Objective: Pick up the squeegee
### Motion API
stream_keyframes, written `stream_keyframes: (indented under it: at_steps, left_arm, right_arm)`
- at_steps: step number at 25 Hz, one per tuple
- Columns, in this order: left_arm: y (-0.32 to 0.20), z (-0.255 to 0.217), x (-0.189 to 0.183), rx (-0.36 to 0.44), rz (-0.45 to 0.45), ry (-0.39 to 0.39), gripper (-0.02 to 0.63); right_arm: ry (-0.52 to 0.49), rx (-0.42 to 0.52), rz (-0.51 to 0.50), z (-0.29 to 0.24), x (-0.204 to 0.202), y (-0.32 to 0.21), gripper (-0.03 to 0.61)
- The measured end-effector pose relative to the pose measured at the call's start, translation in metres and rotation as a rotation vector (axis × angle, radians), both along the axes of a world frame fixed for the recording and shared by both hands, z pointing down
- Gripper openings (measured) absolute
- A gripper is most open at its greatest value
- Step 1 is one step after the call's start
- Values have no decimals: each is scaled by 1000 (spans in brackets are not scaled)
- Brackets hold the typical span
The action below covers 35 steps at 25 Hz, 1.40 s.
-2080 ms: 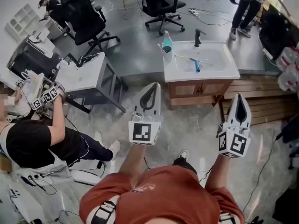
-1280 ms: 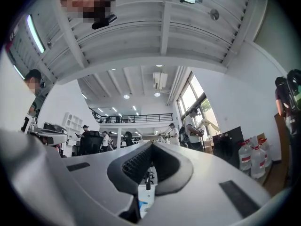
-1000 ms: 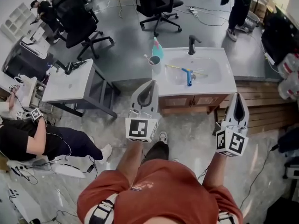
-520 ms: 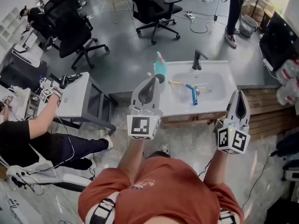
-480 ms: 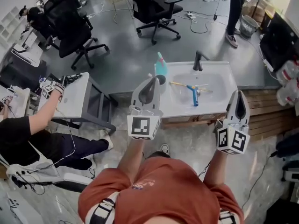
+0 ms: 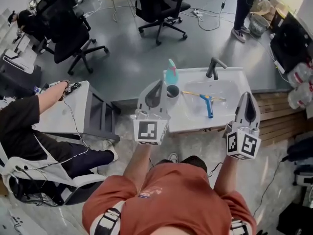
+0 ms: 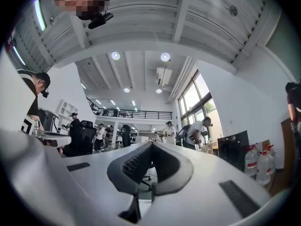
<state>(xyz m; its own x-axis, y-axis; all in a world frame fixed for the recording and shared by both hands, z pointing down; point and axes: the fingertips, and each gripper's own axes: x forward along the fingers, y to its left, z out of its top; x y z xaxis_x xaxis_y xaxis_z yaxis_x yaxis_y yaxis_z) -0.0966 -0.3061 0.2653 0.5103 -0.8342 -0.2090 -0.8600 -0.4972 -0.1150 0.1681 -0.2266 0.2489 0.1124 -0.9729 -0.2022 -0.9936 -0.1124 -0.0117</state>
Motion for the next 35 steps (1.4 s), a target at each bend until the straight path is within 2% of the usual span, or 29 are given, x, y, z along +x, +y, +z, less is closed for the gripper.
stream_keyframes:
  at_steps: [13,22,28,35]
  left_arm:
    - [-57,32,6,-48,6,13,18]
    - [-105,59,47,-95,25,-10,18]
    - [-132,90,77,-125,43,-41,18]
    - [-157,156,107,-240,58,-67,17]
  right_arm:
    - [12,-66,-6,34,3,-67,8]
    - [0,-133,-20,64,32,-120,9]
    - [-8,-209,-39,107,49,-154,9]
    - [-24,-372,-65,197,55,-187,9]
